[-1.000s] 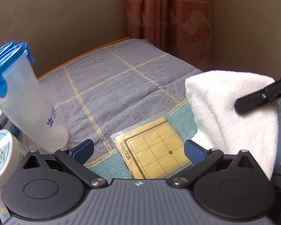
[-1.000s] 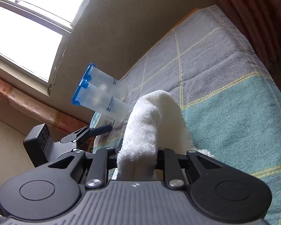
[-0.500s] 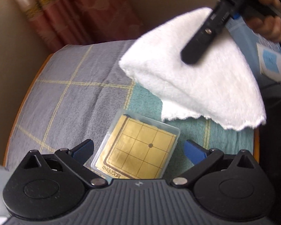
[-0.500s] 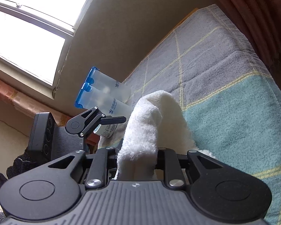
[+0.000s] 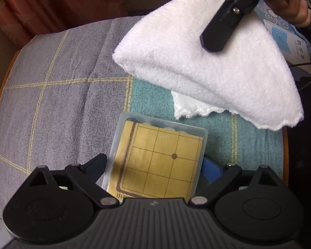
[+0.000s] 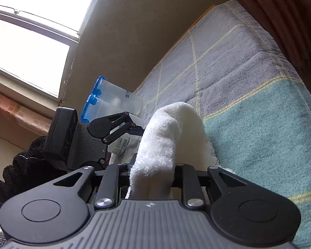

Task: Clean container

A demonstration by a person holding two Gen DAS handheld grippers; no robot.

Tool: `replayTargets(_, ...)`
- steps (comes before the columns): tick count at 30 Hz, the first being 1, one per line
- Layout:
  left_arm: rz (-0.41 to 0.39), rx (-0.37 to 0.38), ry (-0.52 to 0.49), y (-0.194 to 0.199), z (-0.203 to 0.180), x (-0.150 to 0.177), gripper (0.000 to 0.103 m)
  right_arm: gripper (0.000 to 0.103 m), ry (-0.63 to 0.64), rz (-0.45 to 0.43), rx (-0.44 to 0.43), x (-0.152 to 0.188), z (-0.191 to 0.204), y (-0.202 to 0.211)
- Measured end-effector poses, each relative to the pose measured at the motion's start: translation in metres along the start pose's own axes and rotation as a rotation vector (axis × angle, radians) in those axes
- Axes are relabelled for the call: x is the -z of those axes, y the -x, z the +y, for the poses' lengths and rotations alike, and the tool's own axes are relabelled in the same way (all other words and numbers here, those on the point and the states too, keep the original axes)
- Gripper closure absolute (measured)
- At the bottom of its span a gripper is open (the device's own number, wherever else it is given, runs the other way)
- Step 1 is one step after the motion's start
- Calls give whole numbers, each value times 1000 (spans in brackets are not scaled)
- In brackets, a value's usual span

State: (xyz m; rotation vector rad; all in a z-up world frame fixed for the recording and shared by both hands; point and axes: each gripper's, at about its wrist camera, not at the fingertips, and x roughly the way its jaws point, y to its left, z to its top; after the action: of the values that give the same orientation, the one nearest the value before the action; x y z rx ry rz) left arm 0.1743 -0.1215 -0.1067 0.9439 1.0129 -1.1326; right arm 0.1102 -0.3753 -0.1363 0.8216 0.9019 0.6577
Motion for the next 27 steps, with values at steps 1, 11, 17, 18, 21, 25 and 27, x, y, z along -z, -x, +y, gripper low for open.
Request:
replayTargets(1,3,-1,19,0,0,0,8,77,1,0,0,0,0,0)
replayTargets(11,87,-99,631,-3,11,10,8,77,6,-11,-8,4,4,2)
replayTargets(17,105,-91,919,-4,18,27,8,77,20,-23,-16,7,8,10)
replayTargets(18,108,-86,957,-4,19,29,8,77,21,-27,-19,7,9,12)
replayTargets(21,113,-79,1040,-5,20,35,8,77,24,-39,-26,8,9,17)
replayTargets(25,121,-68,1134,-5,21,42,8,77,32,-49,-38,9,9,22)
replayTargets(27,125,-63,1180,-5,21,45,8,77,33,-52,-43,10,9,23)
